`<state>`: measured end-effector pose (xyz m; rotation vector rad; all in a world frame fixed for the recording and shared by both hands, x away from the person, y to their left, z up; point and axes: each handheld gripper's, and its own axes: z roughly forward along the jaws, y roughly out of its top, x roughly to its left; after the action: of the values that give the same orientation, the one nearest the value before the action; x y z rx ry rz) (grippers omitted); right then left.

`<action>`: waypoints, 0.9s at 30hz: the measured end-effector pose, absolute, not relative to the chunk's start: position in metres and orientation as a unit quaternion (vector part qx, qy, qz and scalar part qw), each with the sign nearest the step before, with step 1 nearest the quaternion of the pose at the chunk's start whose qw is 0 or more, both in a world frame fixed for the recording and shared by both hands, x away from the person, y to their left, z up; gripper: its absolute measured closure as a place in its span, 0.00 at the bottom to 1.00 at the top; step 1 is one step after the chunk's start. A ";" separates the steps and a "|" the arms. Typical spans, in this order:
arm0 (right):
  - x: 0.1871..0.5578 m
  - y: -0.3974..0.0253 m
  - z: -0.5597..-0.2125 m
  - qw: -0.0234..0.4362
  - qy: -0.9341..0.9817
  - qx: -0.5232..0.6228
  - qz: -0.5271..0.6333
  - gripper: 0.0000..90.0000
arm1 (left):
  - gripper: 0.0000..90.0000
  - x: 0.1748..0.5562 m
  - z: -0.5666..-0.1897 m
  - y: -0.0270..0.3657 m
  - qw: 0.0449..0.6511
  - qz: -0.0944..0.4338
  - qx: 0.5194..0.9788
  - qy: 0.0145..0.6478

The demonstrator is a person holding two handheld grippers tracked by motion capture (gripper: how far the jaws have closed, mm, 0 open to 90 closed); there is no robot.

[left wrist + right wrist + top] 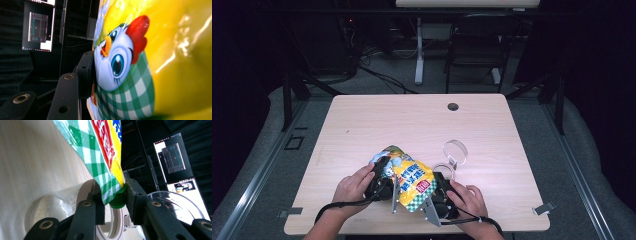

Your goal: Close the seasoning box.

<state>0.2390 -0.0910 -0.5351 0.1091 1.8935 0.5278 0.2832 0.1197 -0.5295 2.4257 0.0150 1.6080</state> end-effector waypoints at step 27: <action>0.239 -0.090 -0.534 0.556 0.790 0.072 0.248 0.79 | 0.61 0.284 -0.511 0.117 0.079 0.565 0.821 -0.028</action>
<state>0.2387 -0.0902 -0.5344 0.1689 1.8659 0.5853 0.2837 0.1171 -0.5109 2.4552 -0.0849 1.6912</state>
